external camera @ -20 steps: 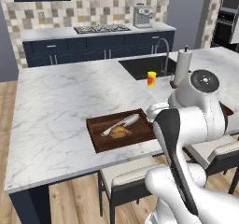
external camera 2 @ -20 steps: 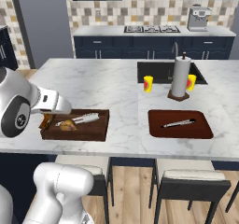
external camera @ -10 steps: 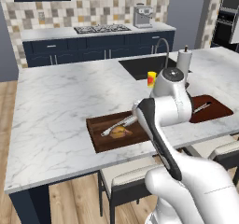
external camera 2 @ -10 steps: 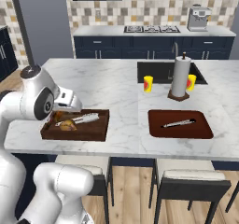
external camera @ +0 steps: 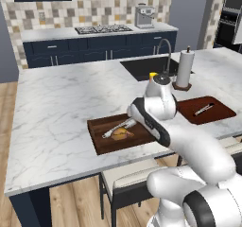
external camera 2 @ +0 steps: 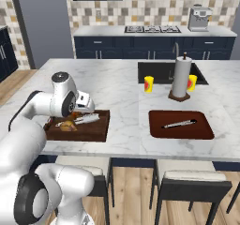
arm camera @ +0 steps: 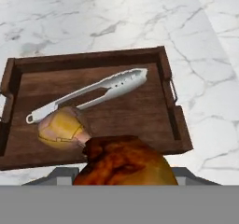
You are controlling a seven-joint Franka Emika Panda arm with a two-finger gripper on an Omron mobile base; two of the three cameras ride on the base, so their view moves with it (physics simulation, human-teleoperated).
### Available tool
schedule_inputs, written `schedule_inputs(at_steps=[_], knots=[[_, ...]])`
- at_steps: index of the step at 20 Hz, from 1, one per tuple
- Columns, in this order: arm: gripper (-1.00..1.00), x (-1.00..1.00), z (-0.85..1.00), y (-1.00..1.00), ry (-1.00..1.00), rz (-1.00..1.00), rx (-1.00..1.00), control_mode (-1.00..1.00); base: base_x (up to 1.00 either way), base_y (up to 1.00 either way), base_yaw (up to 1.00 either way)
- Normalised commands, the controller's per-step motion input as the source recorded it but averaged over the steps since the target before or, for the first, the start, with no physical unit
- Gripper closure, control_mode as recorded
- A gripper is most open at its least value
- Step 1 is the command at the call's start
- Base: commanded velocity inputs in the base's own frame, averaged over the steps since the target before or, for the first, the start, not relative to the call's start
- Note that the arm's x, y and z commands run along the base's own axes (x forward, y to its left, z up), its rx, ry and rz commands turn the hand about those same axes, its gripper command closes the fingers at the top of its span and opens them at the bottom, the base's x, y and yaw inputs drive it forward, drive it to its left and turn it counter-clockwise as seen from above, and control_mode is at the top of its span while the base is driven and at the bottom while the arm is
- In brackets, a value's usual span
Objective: Gather the eggplant and lime from the fridge and place them on a tray on the dining counter. Then gather the chicken drumsticks from the fridge and place them on the other tray.
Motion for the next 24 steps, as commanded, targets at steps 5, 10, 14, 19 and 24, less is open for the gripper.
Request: schedule_inputs(at_steps=[5, 10, 14, 19, 24], knots=[[1.00, 0.85, -0.67, 0.01, 0.02, 0.04, 0.00, -1.00, 0.00, 0.00, 0.00], [1.00, 0.73, -0.51, 0.01, 0.00, 0.01, 0.00, -1.00, 0.00, 0.00, 0.00], [1.00, 0.27, -0.57, 0.08, 0.00, 0.00, 0.00, -1.00, 0.00, 0.00, 0.00], [1.00, 0.10, -0.38, 0.06, 0.00, 0.00, 0.00, -1.00, 0.00, 0.00, 0.00], [-1.00, 0.01, -0.10, 0.00, 0.01, 0.00, 0.00, -1.00, 0.00, 0.00, 0.00]])
